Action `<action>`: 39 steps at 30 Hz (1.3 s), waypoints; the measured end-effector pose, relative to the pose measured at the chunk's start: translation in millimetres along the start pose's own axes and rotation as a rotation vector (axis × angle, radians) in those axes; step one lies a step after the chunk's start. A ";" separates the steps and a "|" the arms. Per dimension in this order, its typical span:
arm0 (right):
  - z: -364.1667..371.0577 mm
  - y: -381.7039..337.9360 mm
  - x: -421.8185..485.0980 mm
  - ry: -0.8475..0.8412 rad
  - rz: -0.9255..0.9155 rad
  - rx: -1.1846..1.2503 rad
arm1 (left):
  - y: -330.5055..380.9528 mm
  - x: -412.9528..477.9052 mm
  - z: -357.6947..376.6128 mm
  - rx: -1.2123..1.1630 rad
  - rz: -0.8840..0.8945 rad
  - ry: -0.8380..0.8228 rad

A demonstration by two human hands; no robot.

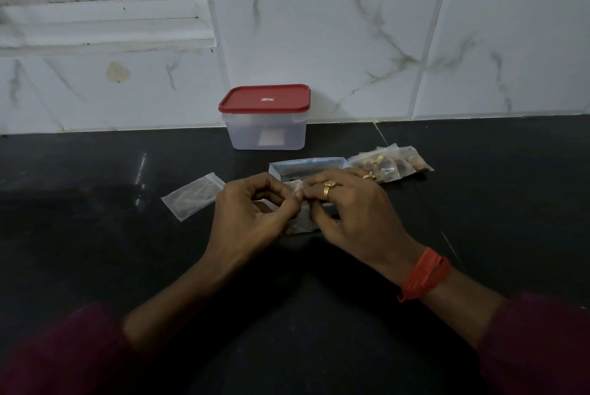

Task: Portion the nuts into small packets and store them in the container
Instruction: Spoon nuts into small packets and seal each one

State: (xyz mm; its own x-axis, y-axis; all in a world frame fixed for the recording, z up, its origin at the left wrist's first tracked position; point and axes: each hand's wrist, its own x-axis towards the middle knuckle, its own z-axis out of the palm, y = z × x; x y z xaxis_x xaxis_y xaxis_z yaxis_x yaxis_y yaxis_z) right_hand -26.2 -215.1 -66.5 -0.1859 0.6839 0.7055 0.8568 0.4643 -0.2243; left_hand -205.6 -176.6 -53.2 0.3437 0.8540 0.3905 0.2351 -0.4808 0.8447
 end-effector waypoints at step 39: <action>-5.7 28.5 0.8 -0.173 0.397 0.520 | -15.3 19.0 -10.4 -0.441 -0.187 0.151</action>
State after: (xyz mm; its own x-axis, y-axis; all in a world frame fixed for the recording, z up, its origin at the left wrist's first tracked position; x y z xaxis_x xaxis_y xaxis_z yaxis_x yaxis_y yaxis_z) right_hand 0.9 -204.6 -68.5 -0.0161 0.9185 0.3950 0.5413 0.3402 -0.7690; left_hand -212.1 -150.9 -54.9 0.1897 0.9523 0.2390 -0.1376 -0.2152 0.9668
